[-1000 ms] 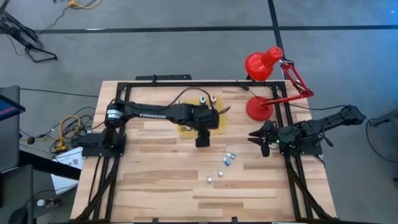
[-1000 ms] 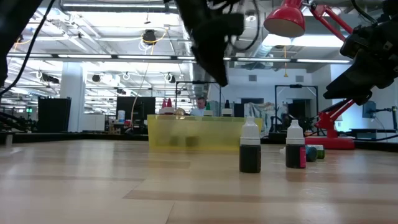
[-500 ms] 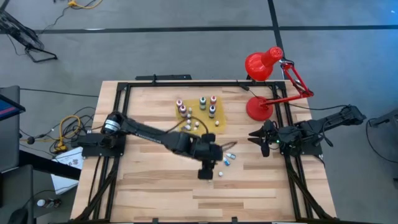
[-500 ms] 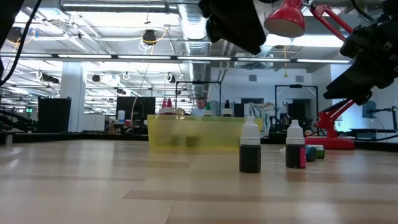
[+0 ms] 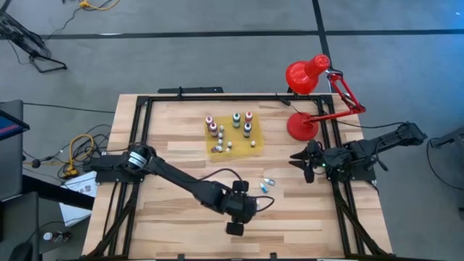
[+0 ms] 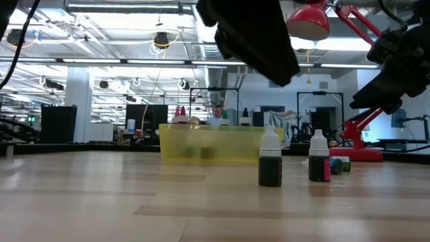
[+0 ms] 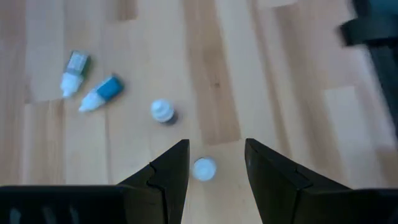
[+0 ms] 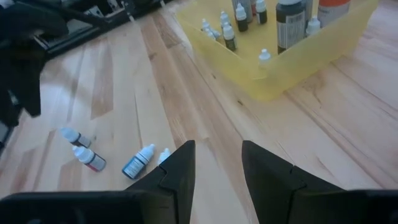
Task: Pick & Place food coloring
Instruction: Put the small white food coloring in the bin
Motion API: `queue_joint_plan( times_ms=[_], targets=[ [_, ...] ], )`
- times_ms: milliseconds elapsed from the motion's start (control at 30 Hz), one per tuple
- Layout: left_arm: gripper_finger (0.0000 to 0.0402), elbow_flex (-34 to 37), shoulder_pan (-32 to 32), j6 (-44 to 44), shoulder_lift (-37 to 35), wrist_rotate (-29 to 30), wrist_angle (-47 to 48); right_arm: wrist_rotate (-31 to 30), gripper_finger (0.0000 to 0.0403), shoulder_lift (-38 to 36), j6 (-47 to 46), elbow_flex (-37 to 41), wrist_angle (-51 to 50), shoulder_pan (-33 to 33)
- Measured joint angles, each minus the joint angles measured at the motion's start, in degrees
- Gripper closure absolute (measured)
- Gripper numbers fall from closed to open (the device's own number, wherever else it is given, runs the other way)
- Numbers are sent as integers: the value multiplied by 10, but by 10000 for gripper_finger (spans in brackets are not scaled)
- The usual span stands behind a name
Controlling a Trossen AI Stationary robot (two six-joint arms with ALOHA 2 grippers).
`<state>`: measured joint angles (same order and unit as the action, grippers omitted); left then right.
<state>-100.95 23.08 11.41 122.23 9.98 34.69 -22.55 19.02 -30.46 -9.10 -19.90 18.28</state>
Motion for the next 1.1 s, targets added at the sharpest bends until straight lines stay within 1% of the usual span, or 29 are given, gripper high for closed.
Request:
queue_joint_plan(
  times_ms=[100, 167, 367, 533, 667, 900, 1100],
  targets=[
    [253, 0, 2, 19, 16, 23, -1, 1, 281, 2, 0, 1, -5, 0],
    [253, 0, 1, 29, 28, 27, -5, 1, 281, 3, 0, 1, -7, 0],
    [238, 0, -1, 34, 64, 17, -18, 1, 281, 4, 0, 1, -7, 0],
    [218, -1, -1, 35, 72, 9, -14, 1, 281, 3, 0, 1, -8, 0],
    [214, 0, -1, 42, 73, -9, -2, 1, 281, 7, 0, 1, -9, 0],
    [235, 0, -1, 42, 73, -11, 8, 1, 281, 9, 0, 1, -7, 0],
    [278, 0, -1, 39, 73, -4, 8, 1, 281, 9, 0, 1, -7, 0]
  ],
)
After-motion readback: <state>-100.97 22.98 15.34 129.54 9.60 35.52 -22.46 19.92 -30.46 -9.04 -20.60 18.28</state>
